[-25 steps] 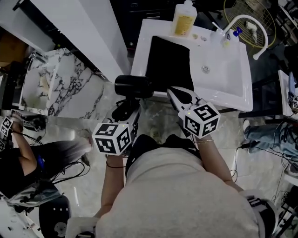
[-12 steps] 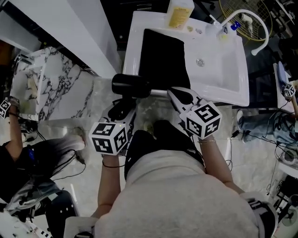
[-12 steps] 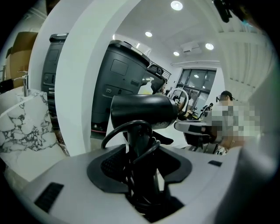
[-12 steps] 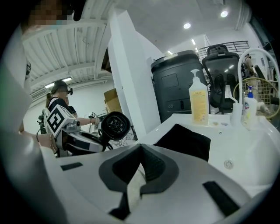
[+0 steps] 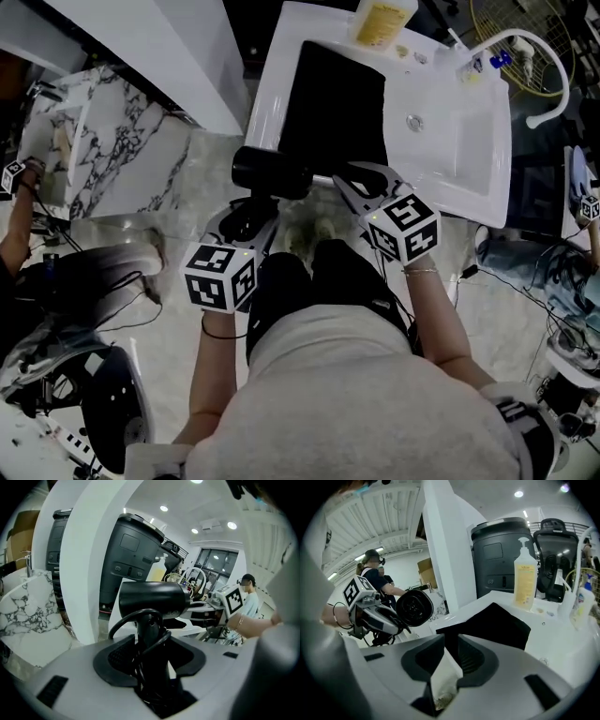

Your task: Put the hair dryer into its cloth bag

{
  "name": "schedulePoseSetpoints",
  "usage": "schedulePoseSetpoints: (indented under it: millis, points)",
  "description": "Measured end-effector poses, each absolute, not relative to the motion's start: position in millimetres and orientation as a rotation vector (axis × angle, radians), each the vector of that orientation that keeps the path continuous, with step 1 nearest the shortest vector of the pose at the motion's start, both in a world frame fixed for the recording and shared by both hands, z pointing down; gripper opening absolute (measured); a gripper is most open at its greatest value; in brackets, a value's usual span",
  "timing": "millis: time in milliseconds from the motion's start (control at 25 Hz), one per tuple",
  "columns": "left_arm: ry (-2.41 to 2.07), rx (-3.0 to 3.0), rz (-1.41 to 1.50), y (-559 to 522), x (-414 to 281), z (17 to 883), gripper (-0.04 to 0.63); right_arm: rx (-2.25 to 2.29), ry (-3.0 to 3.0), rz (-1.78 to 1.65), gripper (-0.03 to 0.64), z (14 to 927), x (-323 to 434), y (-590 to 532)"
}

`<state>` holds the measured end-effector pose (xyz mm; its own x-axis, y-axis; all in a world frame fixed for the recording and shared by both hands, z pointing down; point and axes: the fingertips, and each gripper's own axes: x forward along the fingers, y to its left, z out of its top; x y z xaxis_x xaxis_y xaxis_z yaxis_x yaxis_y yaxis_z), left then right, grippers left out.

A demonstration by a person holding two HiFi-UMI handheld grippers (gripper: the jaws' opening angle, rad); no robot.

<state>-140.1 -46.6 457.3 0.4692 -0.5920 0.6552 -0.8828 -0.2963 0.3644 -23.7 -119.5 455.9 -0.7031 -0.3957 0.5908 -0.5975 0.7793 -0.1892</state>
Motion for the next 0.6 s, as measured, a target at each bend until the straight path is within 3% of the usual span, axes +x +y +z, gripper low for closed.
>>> schedulePoseSetpoints:
  millis: [360, 600]
  points:
    - [-1.206, 1.981, 0.559, -38.4, -122.8, 473.1, 0.196, 0.555, -2.35, 0.361, 0.167, 490.4, -13.4, -135.6]
    - [-1.199, 1.945, 0.562, -24.7, -112.4, 483.3, 0.196, 0.437, -2.246, 0.228, 0.17, 513.6, -6.6, -135.0]
